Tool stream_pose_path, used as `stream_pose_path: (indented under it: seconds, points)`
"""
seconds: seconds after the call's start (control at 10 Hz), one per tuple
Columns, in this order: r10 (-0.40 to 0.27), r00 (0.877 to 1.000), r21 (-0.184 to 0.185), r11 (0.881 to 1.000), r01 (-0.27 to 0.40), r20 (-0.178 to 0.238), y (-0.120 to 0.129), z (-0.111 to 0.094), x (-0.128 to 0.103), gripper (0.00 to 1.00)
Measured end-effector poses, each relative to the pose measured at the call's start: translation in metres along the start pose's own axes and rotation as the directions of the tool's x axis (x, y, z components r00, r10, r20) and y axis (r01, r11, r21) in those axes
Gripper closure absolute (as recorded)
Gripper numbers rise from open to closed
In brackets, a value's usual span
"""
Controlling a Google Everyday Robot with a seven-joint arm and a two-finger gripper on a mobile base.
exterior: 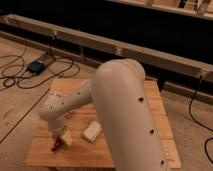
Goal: Place the pepper on the white sponge
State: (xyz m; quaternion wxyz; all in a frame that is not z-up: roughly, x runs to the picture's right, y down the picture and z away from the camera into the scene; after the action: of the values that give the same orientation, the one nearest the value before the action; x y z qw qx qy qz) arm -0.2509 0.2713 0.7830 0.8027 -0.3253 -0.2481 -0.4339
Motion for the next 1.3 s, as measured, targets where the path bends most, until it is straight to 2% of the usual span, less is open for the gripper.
stream_pose_path:
  seconds: [0.1, 0.4, 0.8, 0.9, 1.1, 1.3]
  points:
    - [-0.005, 1.000, -0.002, 1.000, 0.005, 0.002, 0.000, 0.001, 0.000, 0.24]
    - [-0.015, 1.000, -0.012, 1.000, 0.015, 0.007, 0.000, 0.004, 0.000, 0.56]
    - [-0.023, 1.000, -0.023, 0.999, 0.023, 0.005, 0.000, 0.001, 0.002, 0.94]
    - [-0.022, 1.000, -0.022, 1.000, 0.022, -0.002, 0.001, -0.004, 0.004, 0.99]
    - [-0.004, 1.000, -0.008, 1.000, 0.004, -0.015, 0.005, -0.019, 0.009, 1.00]
    - [0.044, 0.999, 0.016, 0.999, -0.043, -0.026, 0.018, -0.037, 0.020, 1.00]
